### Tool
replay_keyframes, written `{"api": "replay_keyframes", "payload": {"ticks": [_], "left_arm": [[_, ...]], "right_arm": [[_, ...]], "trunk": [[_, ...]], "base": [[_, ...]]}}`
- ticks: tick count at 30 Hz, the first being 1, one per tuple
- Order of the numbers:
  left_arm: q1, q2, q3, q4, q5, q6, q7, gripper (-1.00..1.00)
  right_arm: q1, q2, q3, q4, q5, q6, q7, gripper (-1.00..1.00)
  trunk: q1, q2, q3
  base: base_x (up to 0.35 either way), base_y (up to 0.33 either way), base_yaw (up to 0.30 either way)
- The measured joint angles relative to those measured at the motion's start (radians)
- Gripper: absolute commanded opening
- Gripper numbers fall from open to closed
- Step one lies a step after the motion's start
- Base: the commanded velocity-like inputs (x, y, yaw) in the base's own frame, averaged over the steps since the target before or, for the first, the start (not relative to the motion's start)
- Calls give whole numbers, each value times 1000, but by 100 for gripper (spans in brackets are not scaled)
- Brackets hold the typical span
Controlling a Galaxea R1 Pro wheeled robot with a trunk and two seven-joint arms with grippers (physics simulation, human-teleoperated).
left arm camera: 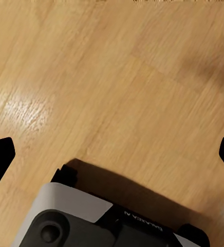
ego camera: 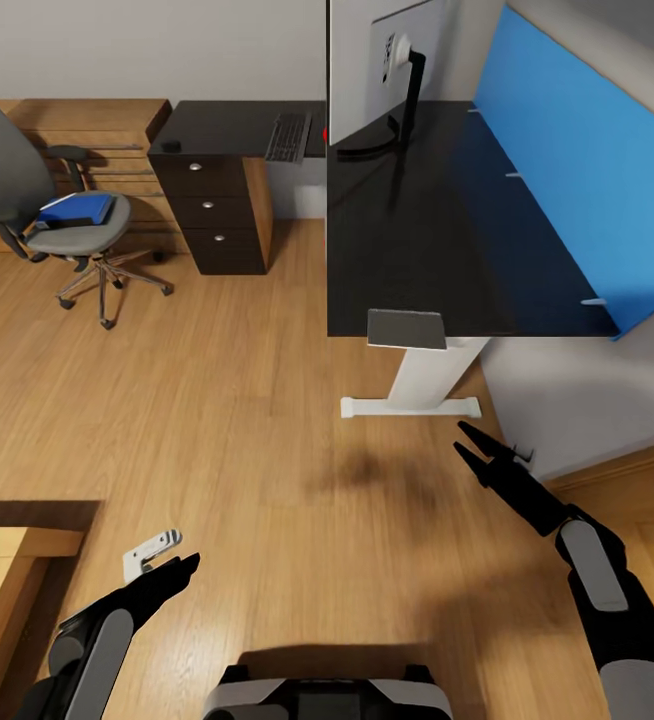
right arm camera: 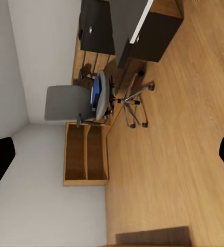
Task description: In the bedroom, organize the workspace by keeping the computer under the desk, ensuring the monitor is on the desk, placing the keyboard on the desk next to the monitor, placing the mouse on the desk next to the keyboard, moving the folder from the swivel chair onto the desk next to the mouse, stacking the notebook on top of the folder with the pen on top of the notebook, and positioning the swivel chair next to the desk.
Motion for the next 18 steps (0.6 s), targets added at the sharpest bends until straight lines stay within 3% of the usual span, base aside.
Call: {"api": "replay_keyframes", "payload": {"ticks": [4, 8, 18], "left_arm": [[31, -2, -19, -67, -3, -5, 0, 100], [105, 0, -89, -96, -4, -16, -1, 100], [129, 1, -119, -103, -5, -17, 0, 100]], "right_arm": [[1, 0, 0, -29, -1, 7, 0, 100], [1, 0, 0, -40, -2, 8, 0, 100], [4, 0, 2, -77, 3, 6, -9, 100]], "trunk": [[15, -28, -13], [31, -56, -25], [69, -126, -57]], "base": [[0, 0, 0], [0, 0, 0], [0, 0, 0]]}}
